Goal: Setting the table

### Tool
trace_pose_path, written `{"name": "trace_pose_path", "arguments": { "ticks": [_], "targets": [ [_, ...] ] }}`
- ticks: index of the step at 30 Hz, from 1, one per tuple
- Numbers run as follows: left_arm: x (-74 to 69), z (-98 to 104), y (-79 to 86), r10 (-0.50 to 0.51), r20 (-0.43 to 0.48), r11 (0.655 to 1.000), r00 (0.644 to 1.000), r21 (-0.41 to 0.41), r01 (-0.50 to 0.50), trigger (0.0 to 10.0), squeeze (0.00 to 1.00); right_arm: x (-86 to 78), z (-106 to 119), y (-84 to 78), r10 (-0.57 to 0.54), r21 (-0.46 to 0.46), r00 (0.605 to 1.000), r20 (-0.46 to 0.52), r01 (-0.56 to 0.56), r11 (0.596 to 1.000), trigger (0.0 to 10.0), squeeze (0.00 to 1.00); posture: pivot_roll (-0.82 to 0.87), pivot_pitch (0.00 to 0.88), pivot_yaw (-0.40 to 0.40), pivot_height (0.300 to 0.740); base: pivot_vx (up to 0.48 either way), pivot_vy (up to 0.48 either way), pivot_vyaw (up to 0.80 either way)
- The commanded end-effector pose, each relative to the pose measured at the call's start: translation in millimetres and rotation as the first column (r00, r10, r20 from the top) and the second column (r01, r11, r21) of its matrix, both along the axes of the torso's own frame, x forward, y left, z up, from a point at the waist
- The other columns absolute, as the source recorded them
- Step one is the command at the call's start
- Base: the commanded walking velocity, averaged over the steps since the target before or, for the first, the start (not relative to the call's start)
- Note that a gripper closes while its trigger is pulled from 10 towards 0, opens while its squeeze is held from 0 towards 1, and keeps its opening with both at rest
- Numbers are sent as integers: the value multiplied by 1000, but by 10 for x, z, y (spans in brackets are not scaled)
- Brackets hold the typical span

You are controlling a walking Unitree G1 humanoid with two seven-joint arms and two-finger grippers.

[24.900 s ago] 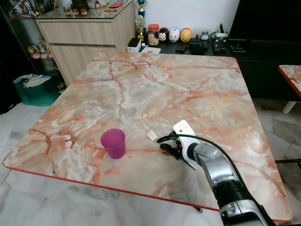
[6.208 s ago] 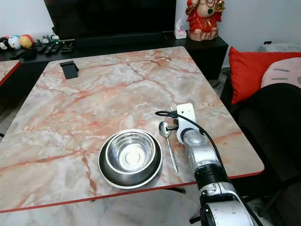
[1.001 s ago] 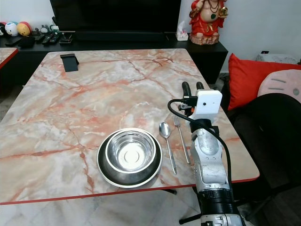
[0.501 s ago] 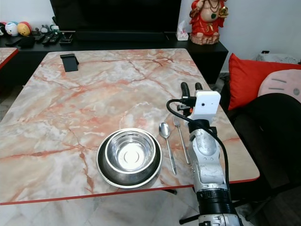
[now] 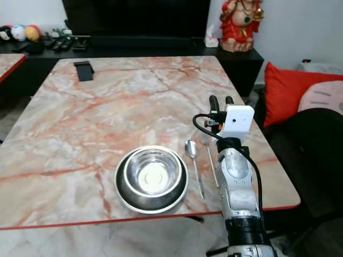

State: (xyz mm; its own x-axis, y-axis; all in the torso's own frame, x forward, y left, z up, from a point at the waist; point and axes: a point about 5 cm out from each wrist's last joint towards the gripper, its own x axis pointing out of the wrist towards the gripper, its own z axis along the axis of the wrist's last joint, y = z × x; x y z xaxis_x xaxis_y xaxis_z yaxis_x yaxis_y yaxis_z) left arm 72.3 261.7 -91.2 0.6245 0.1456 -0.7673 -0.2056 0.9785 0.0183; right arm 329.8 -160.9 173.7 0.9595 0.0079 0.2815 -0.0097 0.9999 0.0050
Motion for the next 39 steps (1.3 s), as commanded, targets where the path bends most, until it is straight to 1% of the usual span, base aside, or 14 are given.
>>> {"name": "trace_pose_path", "arguments": {
  "ticks": [1, 10, 19, 32, 39],
  "targets": [
    [-79, -14, 29, -1, -39, 1000, 999, 8, 1, 10000, 0, 12, 23, 23, 6, 11, 1000, 7, -6, 1000, 10000, 0, -64, 0, -11, 740, 0, 424, 0],
    [-65, -15, 24, -10, -40, 1000, 999, 2, 10, 10000, 0, 24, 48, 6, 0, 10, 1000, 14, 0, 1000, 10000, 0, -64, 0, -8, 740, 0, 421, 0],
    [-65, -14, 35, -11, -46, 1000, 999, 1, 11, 10000, 0, 27, 56, 69, 13, 21, 1000, 16, -13, 1000, 10000, 0, -60, 0, -2, 740, 0, 421, 0],
    [-56, -7, 51, -19, -46, 1000, 999, 1, 19, 10000, 0, 23, 37, 87, 14, 31, 1000, 10, -14, 999, 10000, 0, -57, 0, 8, 740, 0, 417, 0],
    [-44, -3, 50, -36, -44, 999, 998, 3, 36, 10000, 0, 32, 37, 98, 14, 38, 1000, 11, -15, 999, 10000, 0, -49, 0, 8, 740, 0, 0, 0]
  ]
}}
